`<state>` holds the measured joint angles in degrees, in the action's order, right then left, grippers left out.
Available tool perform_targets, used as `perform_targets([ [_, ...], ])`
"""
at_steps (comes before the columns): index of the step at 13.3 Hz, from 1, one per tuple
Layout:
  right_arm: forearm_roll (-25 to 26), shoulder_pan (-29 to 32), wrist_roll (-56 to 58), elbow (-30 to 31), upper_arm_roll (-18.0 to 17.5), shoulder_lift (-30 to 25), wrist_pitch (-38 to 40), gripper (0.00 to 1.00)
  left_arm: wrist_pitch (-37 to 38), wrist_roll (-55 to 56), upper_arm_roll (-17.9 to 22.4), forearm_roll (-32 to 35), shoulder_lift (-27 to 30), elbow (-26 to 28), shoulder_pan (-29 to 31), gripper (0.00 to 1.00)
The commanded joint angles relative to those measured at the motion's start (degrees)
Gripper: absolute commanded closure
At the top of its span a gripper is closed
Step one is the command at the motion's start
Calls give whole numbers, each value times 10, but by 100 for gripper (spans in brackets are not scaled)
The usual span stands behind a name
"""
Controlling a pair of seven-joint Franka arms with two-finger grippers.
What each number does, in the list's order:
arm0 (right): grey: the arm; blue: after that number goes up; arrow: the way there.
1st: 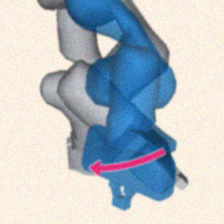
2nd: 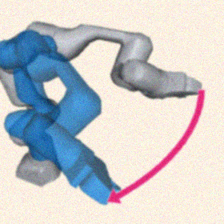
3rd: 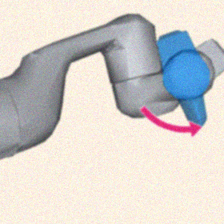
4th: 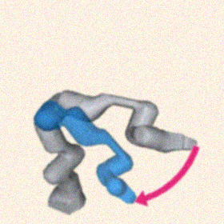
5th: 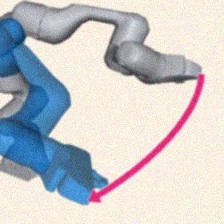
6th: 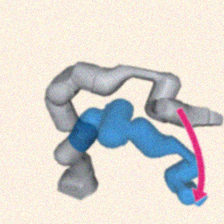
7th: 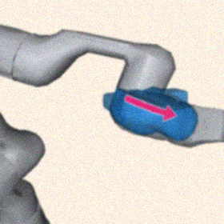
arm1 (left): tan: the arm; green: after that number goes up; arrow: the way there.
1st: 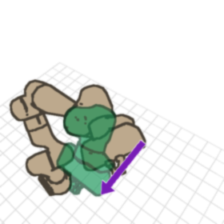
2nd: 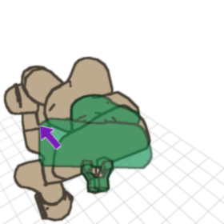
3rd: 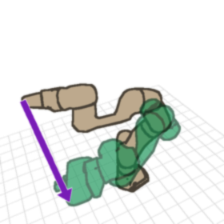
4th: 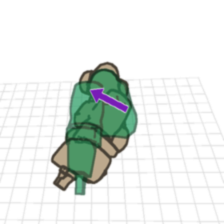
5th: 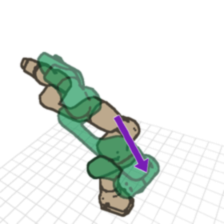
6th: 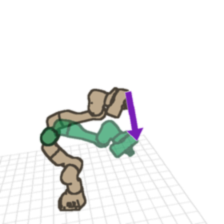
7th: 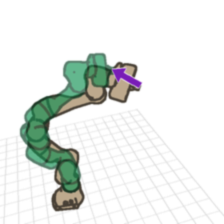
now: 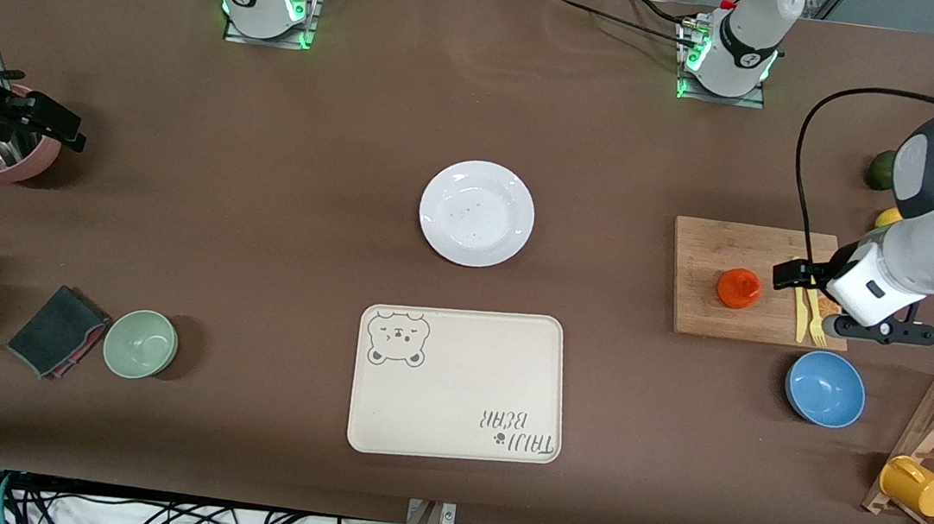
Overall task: Place orange and plate with both arms
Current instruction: 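Lower the left gripper onto the orange and close it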
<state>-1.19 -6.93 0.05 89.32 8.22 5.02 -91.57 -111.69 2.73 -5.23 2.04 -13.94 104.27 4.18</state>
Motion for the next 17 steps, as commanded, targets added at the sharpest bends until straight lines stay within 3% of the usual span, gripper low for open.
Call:
perform_targets([
  [1,-1,2,-4,3,-3,-6,4,0,-106,6,-4,3,-2,78,6,0],
  [6,-1,2,-4,3,-3,-6,6,0,-228,6,-4,-26,-27,166,13,0],
  [15,-1,2,-2,3,-3,-6,6,0,-304,5,-4,-29,-85,197,19,1],
  [17,-1,2,-2,3,-3,-6,6,0,-303,5,-5,-29,-82,200,19,73],
])
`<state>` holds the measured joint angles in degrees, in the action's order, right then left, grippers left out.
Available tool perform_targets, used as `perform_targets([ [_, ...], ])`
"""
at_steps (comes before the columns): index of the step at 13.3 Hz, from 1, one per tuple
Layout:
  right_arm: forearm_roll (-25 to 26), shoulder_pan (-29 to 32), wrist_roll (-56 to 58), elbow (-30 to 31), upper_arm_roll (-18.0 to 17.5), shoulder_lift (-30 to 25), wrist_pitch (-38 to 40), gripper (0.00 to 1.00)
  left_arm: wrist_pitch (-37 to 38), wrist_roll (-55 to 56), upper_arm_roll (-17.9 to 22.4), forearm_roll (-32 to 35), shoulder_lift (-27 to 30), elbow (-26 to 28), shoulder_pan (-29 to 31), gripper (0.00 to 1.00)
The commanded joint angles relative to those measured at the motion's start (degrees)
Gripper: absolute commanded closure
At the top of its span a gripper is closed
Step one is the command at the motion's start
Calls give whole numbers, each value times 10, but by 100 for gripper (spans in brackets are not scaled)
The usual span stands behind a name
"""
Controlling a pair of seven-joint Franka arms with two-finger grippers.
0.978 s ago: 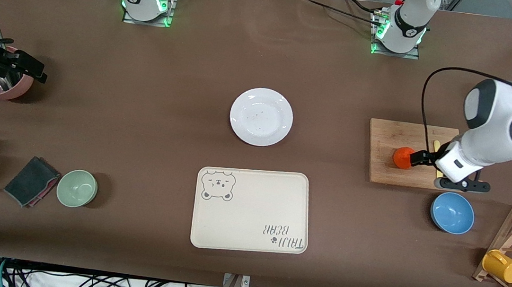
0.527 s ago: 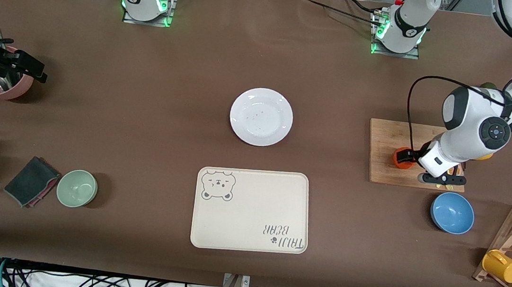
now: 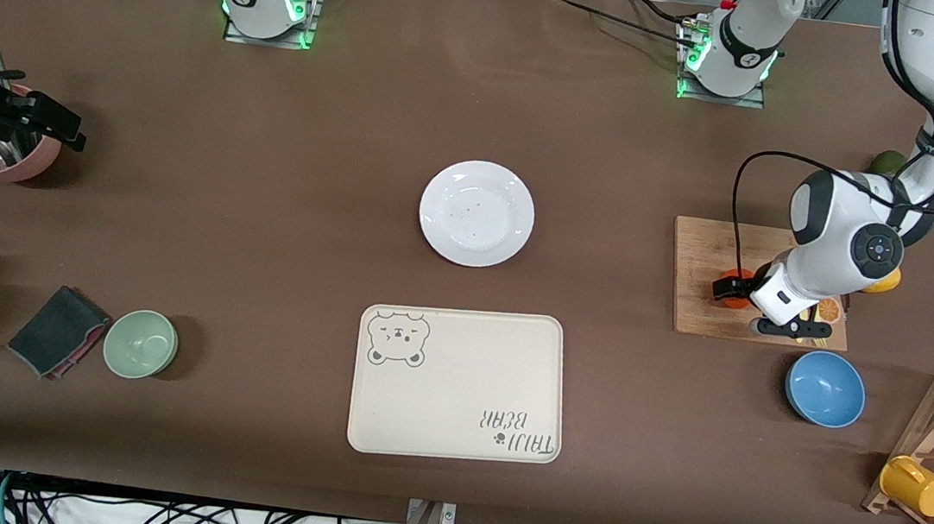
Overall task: Place orange and plate with both arms
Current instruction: 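Lower the left gripper onto the orange and close it, then carry the orange with the left gripper onto the white plate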
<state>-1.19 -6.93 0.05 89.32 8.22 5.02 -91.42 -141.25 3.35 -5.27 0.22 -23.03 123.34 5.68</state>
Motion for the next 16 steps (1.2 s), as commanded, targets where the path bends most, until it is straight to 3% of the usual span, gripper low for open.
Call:
perform_targets([
  [1,-1,2,-2,3,-3,-6,5,0,-3,-1,-4,-12,13,13,4,100],
  [3,-1,2,-2,3,-3,-6,5,0,7,-2,-12,-12,34,12,4,100],
  [7,-1,2,-1,3,-3,-6,5,0,16,10,-96,-72,76,-10,-7,100],
  [12,-1,2,0,3,-3,-6,5,0,-21,131,-131,-102,56,-44,-123,100],
  [16,-1,2,0,3,-3,-6,5,0,-22,272,-129,-97,-11,-113,-252,100],
])
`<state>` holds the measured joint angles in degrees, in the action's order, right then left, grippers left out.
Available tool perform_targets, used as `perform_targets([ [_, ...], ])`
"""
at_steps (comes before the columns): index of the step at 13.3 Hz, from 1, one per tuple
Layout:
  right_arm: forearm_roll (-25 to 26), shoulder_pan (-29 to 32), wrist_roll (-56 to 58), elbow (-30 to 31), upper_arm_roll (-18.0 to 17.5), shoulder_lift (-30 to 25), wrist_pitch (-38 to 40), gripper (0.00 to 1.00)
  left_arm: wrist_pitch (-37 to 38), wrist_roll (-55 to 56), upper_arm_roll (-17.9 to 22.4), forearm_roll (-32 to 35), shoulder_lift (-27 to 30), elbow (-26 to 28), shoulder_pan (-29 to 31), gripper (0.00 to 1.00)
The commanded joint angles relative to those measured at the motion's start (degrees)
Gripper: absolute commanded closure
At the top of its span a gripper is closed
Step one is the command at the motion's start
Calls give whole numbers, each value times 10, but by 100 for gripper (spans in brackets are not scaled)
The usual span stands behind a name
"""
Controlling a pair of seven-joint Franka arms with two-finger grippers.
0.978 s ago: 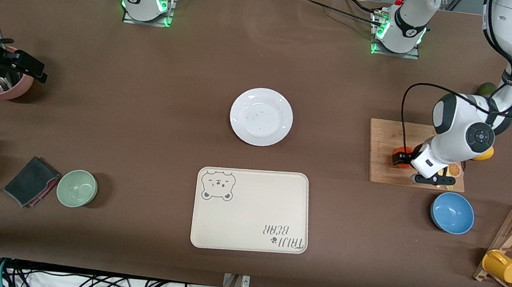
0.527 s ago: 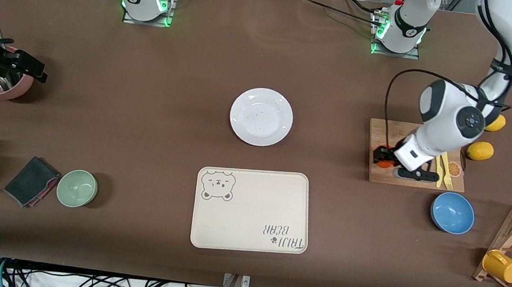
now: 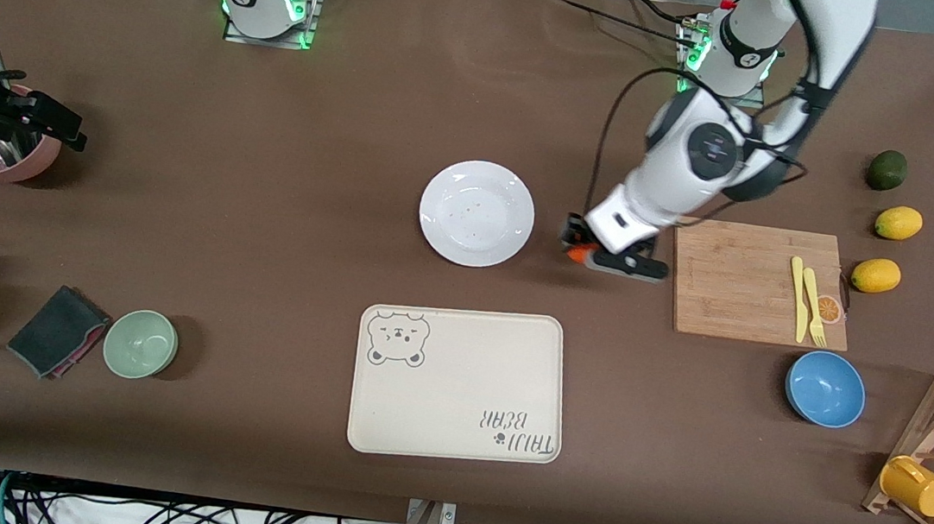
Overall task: Place orange and plate with both arms
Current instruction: 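Carry the orange with the left gripper onto the white plate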
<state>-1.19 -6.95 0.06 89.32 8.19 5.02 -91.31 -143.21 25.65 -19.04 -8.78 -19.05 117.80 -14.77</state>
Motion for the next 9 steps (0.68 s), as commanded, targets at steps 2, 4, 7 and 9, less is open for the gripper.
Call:
perform_targets([
  [2,-1,2,0,3,-3,-6,4,0,-1,126,19,22,-83,-98,-106,100],
  [4,-1,2,0,3,-3,-6,4,0,-1,191,44,77,-132,-135,-160,100],
  [7,-1,2,0,3,-3,-6,5,0,-1,253,73,139,-194,-180,-201,100],
  [9,-1,2,0,3,-3,-6,5,0,-1,266,86,139,-214,-194,-218,96],
])
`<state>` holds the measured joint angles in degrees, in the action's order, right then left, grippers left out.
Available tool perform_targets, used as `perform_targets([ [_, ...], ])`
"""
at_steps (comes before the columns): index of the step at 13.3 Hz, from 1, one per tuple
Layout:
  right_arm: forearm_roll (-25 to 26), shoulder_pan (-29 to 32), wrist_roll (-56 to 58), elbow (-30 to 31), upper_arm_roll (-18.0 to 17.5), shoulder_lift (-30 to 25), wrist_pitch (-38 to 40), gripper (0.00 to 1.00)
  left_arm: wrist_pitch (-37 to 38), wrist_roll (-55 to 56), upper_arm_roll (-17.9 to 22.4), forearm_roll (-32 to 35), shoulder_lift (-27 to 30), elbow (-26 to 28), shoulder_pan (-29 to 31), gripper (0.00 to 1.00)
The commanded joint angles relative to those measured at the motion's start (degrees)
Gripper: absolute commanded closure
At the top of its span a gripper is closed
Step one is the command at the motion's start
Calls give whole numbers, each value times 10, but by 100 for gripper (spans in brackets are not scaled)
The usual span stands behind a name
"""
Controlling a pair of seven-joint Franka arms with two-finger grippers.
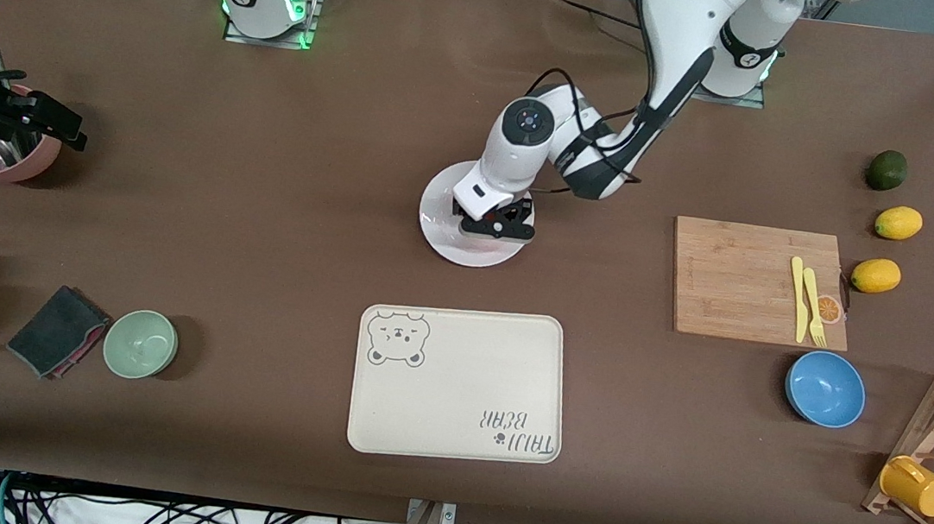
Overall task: Place orange and plate with both arms
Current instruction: 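Carry the orange with the left gripper onto the white plate, then open the left gripper and withdraw it toward its rest pose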
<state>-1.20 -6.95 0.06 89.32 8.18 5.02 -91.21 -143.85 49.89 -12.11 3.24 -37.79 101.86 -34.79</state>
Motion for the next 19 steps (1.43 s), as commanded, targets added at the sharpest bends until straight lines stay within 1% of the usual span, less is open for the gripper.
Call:
perform_targets([
  [1,-1,2,0,3,-3,-6,4,0,5,28,21,19,-27,-34,-20,69],
  [2,-1,2,0,3,-3,-6,4,0,5,29,21,19,-26,-34,-20,18],
  [3,-1,2,0,3,-3,-5,5,0,6,29,21,19,-23,-34,-19,0],
  [5,-1,2,1,3,-3,-5,5,0,16,39,21,21,-2,-34,-17,0],
  [6,-1,2,1,3,-3,-5,5,0,46,42,21,20,26,-33,-10,0],
  [8,-1,2,2,3,-3,-5,5,0,127,36,17,22,94,-29,36,0],
  [9,-1,2,2,3,-3,-6,5,0,152,22,13,22,128,-25,74,0],
  [11,-1,3,2,3,-3,-5,5,0,185,-51,-12,20,189,-5,164,0],
  [12,-1,2,2,3,-3,-5,5,0,205,-88,-13,20,214,3,201,0],
  [13,-1,2,2,3,-3,-5,5,0,228,-136,-13,19,241,12,238,0],
  [15,-1,2,2,3,-3,-5,5,0,264,-277,-13,15,289,45,314,0],
  [16,-1,2,2,3,-3,-6,5,0,269,-339,-5,15,314,61,341,0],
  [17,-1,2,2,3,-3,-5,5,0,288,-386,20,15,339,70,347,0],
  [18,-1,2,2,3,-3,-6,5,0,323,-416,52,14,357,70,347,0],
  [19,-1,2,3,3,-3,-5,5,0,350,-439,73,12,374,70,347,0],
])
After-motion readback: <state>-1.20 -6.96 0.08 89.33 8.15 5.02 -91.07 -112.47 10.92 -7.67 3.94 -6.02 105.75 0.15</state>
